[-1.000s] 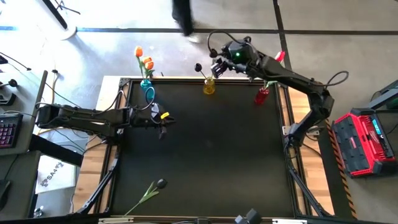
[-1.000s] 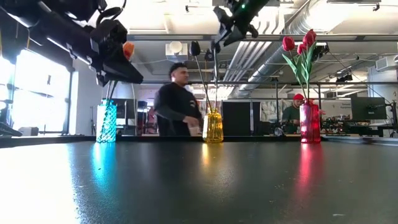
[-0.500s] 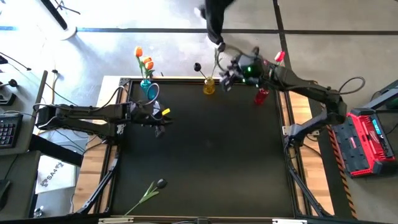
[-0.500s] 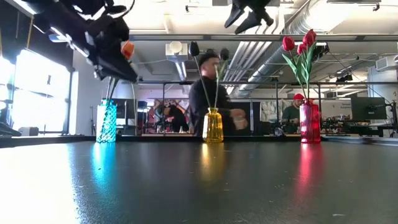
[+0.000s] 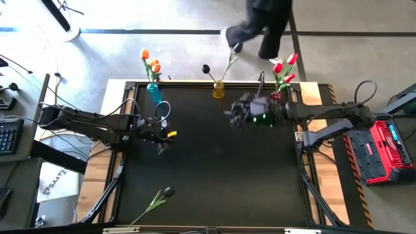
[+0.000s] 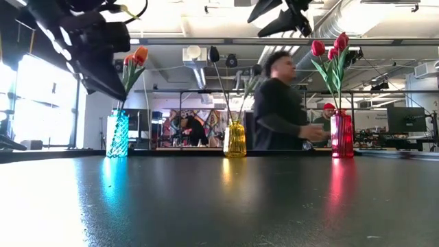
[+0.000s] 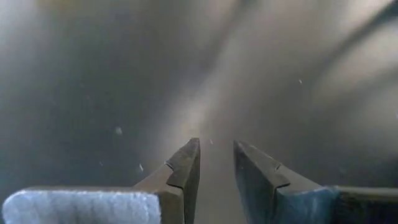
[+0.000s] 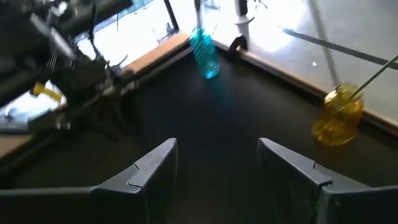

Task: Sort flowers into vase by color
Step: Put the black flower into the yellow vase

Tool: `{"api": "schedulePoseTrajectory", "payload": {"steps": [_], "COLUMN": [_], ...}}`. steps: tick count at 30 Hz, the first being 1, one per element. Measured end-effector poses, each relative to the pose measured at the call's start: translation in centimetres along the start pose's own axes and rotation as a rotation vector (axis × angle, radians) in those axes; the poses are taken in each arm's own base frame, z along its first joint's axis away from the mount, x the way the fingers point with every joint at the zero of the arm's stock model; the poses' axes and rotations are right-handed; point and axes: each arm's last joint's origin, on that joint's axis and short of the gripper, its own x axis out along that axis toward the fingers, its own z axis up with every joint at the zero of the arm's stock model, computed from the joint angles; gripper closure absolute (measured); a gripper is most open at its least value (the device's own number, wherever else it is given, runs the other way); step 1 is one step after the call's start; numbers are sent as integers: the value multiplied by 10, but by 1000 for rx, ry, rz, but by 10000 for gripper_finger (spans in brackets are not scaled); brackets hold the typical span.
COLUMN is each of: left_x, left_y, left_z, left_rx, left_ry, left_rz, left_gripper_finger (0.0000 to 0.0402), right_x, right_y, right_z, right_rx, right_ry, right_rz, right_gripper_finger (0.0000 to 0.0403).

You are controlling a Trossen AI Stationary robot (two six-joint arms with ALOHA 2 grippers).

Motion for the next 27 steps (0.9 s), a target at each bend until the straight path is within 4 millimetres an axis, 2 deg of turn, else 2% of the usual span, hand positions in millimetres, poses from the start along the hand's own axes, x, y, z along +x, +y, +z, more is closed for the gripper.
{"api": "schedulePoseTrajectory", "payload": {"steps": [4, 11, 18, 27], "left_x": [-1, -4, -7, 14], "left_y": [-7, -18, -36, -61], "left_z": [-8, -19, -34, -68], "left_rx": [-25, -129, -177, -239], "left_ry": [53, 113, 177, 298], "left_rz": [-11, -37, -79, -29], "left_gripper_finger": [316, 316, 316, 316], "right_x": [-4, -15, -14, -8], "right_y": [17, 33, 42, 72], "right_z": [-21, -33, -53, -94], "right_rx": [-39, -78, -129, -108], "right_ry": [27, 58, 222, 361], "right_rz": [11, 68, 146, 178], "right_gripper_finger": [194, 195, 195, 195]}}
